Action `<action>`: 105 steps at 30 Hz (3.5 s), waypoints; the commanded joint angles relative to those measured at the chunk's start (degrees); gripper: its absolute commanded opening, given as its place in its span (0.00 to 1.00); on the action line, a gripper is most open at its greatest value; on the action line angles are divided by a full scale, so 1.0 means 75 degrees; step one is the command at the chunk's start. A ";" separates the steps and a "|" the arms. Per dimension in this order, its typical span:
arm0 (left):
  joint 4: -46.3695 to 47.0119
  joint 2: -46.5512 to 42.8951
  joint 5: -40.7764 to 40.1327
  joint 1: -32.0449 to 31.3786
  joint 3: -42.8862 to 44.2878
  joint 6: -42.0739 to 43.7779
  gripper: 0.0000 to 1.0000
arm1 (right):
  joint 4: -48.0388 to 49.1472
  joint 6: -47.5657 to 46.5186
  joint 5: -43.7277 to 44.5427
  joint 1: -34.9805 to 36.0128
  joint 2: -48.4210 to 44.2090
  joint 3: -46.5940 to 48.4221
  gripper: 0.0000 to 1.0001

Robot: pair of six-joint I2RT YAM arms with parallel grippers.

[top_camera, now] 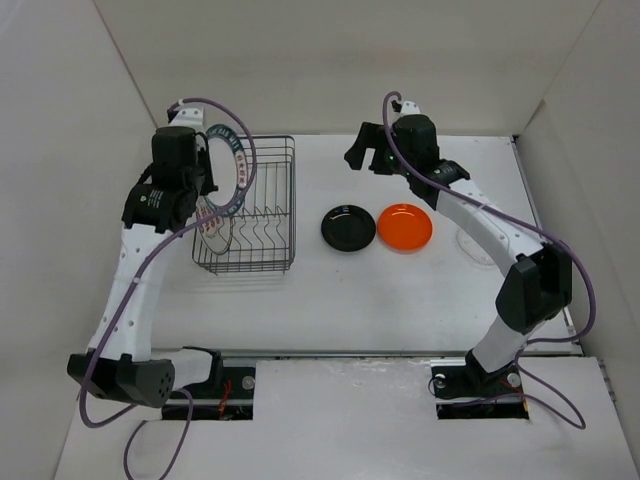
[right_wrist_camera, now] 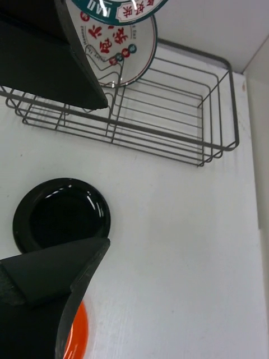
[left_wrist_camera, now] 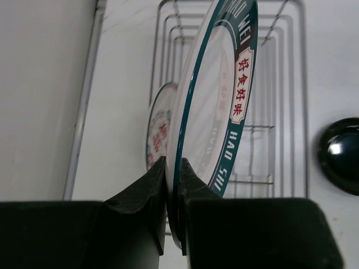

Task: Load the plates into the dish rack

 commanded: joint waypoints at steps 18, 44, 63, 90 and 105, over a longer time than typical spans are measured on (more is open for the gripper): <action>0.0353 0.0634 -0.2899 -0.0474 -0.1310 -0.0512 0.00 | -0.0593 -0.0188 0.0862 0.0096 -0.0590 -0.0464 1.00; 0.0576 0.1033 -0.2103 -0.0685 -0.1967 -0.0441 0.43 | 0.0310 -0.3093 -0.2818 -0.1076 0.1132 -0.0827 1.00; -0.0491 0.0295 -0.0673 -0.0756 0.0282 0.0063 1.00 | -0.2046 -0.4606 -0.4705 -0.1357 0.4086 0.1892 0.66; -0.0480 0.0295 -0.0428 -0.0756 0.0435 0.0063 1.00 | -0.2259 -0.3742 -0.4423 -0.1134 0.4263 0.1424 0.00; 0.0901 0.1126 0.2943 -0.0685 0.0857 0.0601 1.00 | -0.0629 -0.1454 -0.2877 -0.1053 0.0878 0.0675 0.00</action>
